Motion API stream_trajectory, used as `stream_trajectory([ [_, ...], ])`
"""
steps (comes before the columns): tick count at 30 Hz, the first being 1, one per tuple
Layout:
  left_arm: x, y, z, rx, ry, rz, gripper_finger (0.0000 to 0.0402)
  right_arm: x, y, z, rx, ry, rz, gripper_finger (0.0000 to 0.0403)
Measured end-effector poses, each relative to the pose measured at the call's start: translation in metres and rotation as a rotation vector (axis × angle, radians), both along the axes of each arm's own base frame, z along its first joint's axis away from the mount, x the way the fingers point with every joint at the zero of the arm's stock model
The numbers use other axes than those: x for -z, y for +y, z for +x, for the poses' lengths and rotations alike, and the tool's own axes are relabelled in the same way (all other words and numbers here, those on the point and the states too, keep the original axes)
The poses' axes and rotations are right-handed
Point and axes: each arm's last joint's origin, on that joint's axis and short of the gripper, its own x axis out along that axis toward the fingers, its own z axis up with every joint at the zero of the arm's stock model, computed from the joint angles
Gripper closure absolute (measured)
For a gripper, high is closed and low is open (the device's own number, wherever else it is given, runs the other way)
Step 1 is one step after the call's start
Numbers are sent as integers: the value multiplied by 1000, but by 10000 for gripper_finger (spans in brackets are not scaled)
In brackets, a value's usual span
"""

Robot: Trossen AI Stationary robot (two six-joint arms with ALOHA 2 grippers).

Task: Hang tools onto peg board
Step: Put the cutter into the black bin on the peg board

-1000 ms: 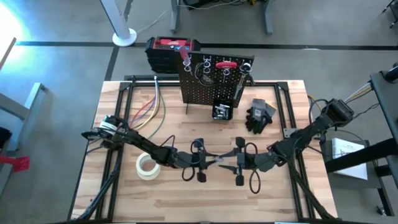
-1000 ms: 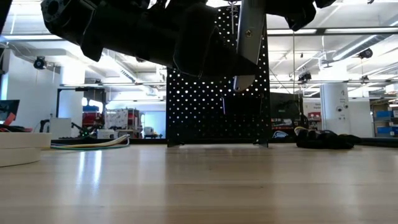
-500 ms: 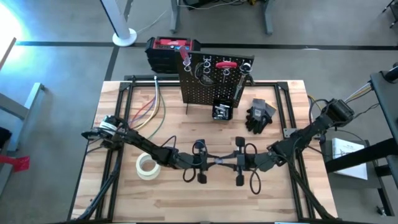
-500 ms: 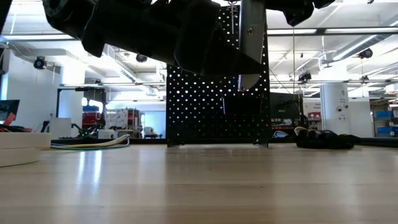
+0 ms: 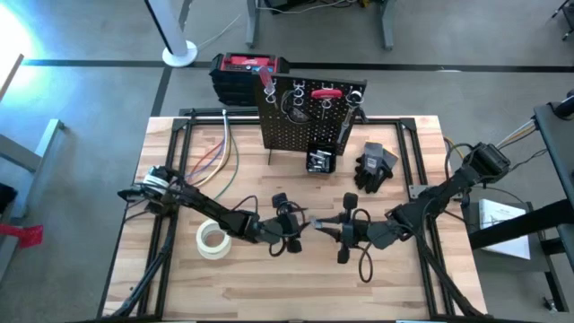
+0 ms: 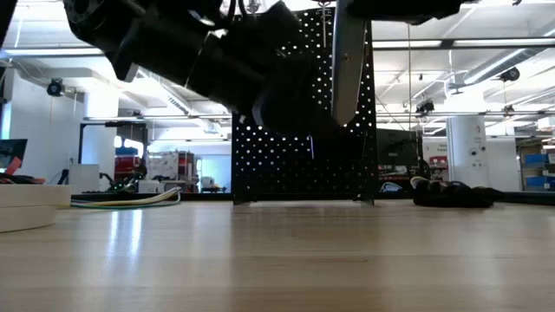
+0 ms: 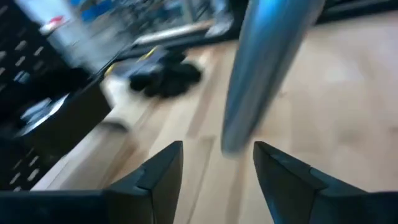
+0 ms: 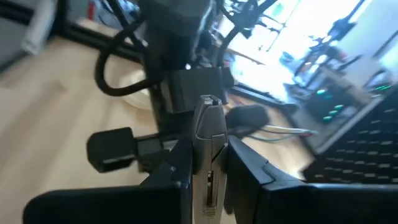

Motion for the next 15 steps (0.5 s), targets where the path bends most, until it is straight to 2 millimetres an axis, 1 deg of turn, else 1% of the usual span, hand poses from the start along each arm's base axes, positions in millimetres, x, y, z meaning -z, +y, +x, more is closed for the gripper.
stream_trajectory([
  [3,4,2,-2,-49,30,-13,211,3,-1,1,39,21,-108,358],
  [10,16,2,-12,-58,52,-50,211,5,-3,2,104,53,-305,358],
  [12,20,2,-17,-52,39,-57,216,3,-5,2,148,49,-341,358],
  [15,25,5,-26,-46,-35,-87,228,0,-8,3,203,42,-391,358],
])
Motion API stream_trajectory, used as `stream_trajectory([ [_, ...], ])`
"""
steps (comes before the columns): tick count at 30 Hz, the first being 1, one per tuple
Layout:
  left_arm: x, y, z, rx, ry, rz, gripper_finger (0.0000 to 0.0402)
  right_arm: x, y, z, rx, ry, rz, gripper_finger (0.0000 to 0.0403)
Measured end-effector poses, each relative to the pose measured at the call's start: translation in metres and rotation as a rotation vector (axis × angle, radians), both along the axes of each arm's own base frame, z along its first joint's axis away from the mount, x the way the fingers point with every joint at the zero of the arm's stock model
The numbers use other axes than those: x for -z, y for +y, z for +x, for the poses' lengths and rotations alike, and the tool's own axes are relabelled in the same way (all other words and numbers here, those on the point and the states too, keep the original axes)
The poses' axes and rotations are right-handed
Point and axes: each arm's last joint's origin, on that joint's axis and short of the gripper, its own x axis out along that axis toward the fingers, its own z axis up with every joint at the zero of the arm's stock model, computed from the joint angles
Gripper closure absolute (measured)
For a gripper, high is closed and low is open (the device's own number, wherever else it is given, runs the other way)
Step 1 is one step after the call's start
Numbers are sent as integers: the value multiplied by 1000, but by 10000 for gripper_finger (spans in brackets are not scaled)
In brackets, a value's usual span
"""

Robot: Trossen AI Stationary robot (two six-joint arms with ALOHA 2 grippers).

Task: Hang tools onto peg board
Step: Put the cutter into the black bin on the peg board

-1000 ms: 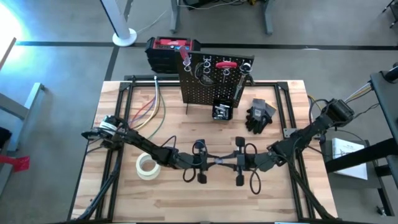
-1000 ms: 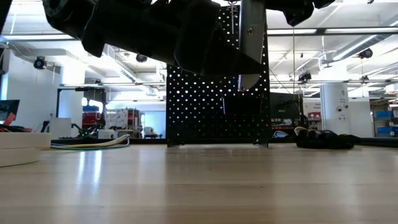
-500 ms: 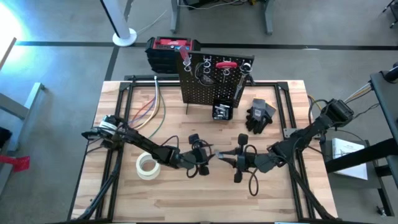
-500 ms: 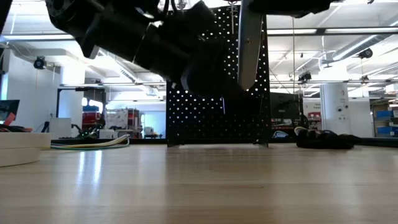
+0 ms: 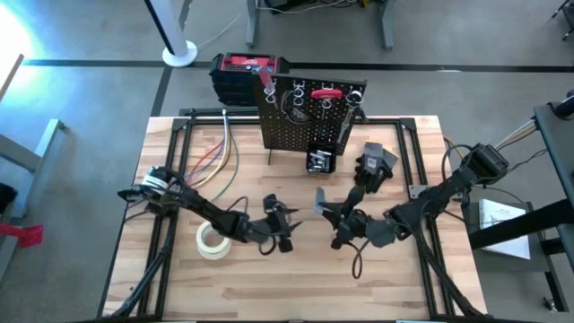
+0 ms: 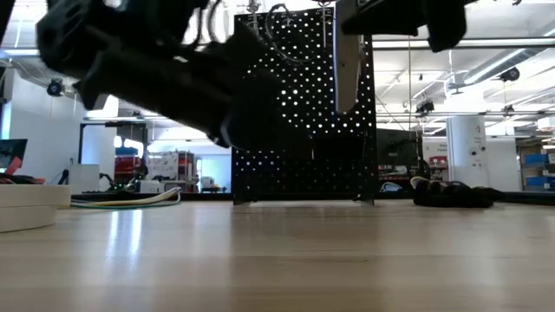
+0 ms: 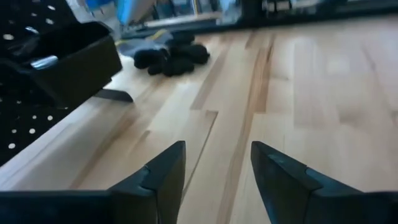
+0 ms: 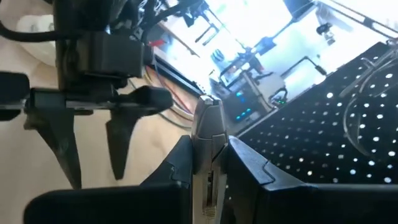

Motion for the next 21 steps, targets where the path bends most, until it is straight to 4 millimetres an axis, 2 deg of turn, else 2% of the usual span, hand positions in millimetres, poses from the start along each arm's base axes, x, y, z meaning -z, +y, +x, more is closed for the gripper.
stream_trajectory([
  [4,6,6,-19,-2,-108,-46,245,-3,-8,4,12,-8,-25,358],
  [12,12,16,-53,2,-252,-136,248,-5,-38,18,27,-3,-43,358],
  [17,11,19,-63,4,-275,-150,248,-13,-63,27,63,-55,-59,358],
  [21,11,20,-65,5,-282,-152,248,-4,-88,30,78,-64,0,358],
])
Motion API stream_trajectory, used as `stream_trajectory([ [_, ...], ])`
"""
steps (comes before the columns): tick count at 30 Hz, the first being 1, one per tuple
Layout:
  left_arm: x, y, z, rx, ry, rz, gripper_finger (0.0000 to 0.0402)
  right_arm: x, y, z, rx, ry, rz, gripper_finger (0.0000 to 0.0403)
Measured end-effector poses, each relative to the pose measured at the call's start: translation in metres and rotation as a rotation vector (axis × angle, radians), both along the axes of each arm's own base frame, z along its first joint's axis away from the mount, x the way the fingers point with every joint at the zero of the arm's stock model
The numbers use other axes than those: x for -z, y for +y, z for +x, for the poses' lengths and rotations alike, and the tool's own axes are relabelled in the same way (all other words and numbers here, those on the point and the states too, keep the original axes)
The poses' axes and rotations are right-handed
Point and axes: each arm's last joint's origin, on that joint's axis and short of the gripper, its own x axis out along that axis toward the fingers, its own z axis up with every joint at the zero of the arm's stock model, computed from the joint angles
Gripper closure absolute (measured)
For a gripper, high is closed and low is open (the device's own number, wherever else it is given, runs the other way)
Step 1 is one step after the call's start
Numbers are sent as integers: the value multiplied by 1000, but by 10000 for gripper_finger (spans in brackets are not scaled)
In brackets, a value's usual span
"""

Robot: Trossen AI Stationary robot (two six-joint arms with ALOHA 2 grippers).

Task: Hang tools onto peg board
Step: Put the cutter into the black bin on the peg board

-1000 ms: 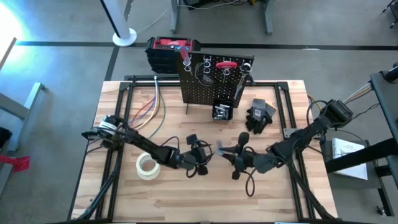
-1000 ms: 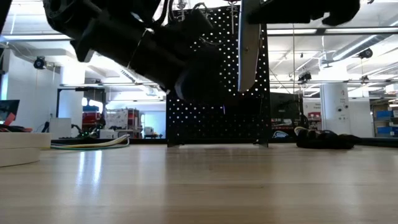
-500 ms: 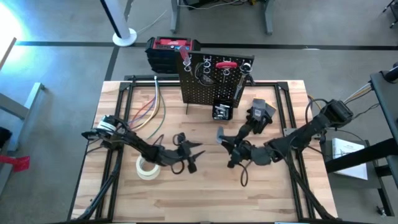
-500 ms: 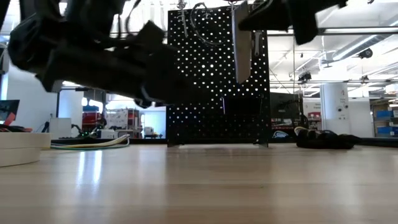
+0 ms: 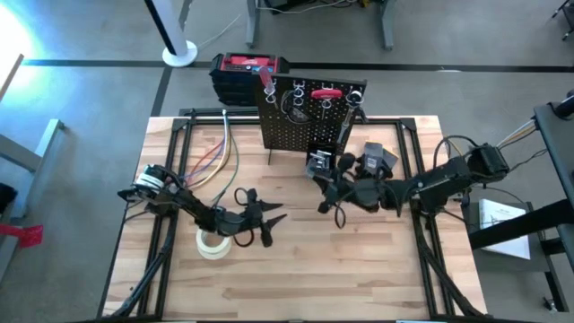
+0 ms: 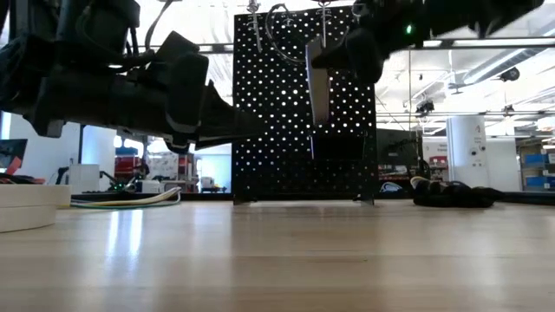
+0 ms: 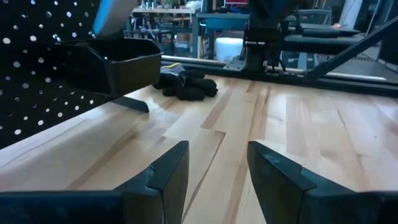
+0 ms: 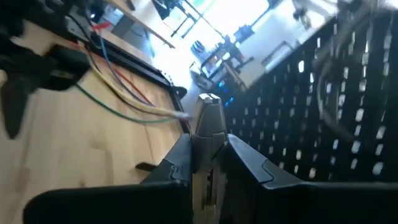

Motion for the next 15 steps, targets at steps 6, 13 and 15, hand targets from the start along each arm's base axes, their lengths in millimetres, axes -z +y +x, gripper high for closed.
stream_trajectory([
  [6,1,-1,-2,4,8,3,248,20,-25,-14,3,-132,64,358],
  [13,3,0,-4,4,16,6,248,46,-37,-36,-18,-177,138,359],
  [15,3,0,-4,3,14,6,248,52,-38,-39,-10,-162,152,359],
])
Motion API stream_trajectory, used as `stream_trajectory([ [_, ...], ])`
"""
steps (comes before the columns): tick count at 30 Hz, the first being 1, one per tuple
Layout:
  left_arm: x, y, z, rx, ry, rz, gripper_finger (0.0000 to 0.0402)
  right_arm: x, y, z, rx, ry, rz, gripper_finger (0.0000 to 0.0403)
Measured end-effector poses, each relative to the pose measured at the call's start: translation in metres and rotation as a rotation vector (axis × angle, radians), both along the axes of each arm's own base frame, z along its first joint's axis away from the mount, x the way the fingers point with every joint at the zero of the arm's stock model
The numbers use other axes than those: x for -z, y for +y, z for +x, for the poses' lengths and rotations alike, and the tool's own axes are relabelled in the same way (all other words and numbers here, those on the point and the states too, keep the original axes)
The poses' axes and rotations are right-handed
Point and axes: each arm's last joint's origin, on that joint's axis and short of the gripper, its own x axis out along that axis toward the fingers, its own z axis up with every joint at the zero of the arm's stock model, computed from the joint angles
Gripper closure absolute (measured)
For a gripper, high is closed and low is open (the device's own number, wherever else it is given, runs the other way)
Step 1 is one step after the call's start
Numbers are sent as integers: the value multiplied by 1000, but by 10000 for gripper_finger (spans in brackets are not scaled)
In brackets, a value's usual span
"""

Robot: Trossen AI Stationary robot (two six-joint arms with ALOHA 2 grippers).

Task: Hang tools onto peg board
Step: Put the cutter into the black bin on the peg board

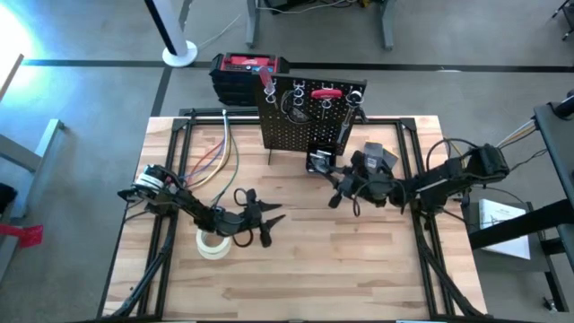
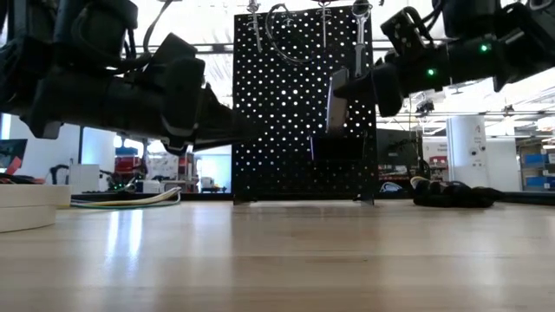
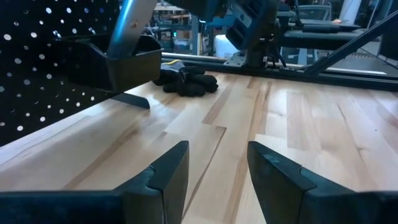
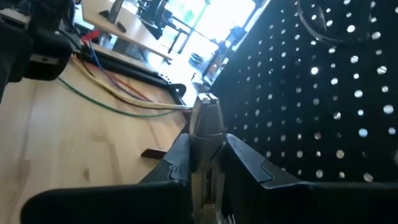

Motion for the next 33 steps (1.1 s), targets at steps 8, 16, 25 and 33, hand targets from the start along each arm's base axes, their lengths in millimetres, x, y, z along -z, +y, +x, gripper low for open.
stream_trajectory([
  [8,-2,-1,2,1,-7,0,248,14,0,-10,6,41,31,359],
  [16,-2,-1,2,0,-11,-3,248,19,4,-9,16,97,56,341],
  [25,-4,-2,5,0,-19,-7,248,-3,13,20,-32,227,48,342],
  [33,-5,-2,6,1,-24,-3,248,-14,15,31,-40,392,33,325],
])
